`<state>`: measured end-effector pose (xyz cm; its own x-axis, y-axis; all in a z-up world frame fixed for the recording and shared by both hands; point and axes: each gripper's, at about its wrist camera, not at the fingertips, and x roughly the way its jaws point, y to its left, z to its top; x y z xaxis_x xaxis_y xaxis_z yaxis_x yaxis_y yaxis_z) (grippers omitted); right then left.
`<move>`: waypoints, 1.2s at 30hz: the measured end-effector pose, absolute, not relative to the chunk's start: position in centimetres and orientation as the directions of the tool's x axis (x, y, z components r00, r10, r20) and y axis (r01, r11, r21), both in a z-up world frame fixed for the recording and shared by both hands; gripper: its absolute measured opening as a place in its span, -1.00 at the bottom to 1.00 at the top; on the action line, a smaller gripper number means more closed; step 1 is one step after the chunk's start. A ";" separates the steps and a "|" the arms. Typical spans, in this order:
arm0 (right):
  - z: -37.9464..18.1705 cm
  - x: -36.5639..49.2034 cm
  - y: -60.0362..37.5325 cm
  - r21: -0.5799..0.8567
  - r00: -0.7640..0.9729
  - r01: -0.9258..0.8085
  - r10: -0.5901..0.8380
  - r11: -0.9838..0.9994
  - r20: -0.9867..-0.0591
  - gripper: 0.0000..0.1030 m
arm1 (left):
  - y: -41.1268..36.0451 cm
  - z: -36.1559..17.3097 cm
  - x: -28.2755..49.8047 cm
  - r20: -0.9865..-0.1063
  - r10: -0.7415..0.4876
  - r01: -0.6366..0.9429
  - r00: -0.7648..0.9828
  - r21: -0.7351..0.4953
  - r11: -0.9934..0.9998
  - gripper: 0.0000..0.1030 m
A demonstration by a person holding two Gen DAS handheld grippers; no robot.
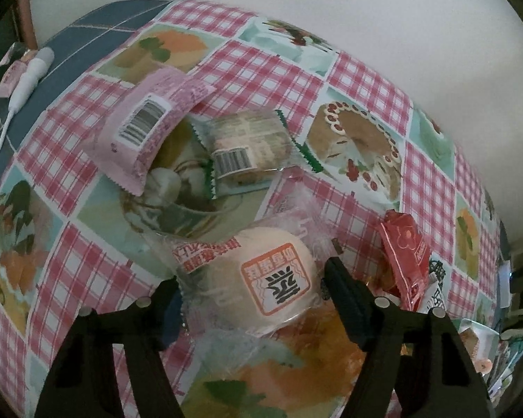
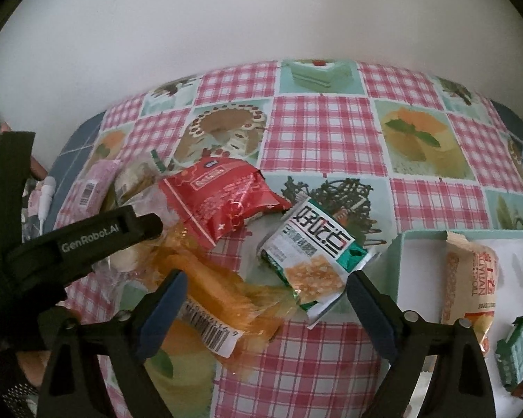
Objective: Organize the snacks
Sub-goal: 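Grasp the round bun bag with left gripper while right gripper grasps orange cake bag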
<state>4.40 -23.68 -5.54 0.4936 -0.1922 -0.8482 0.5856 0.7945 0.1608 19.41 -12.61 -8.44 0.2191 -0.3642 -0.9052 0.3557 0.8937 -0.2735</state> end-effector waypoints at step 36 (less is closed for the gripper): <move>-7.7 8.0 -16.2 -0.120 0.414 0.383 -0.287 0.916 -0.864 0.66 | -6.4 -8.3 18.7 -0.948 -0.255 0.339 0.191 -0.181 0.923 0.43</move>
<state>8.01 -16.25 -7.70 0.4141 -0.2865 -0.8639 0.3830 0.9159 -0.1202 18.69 -6.43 -8.28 0.1905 -0.2554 -0.9479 0.3394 0.9231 -0.1805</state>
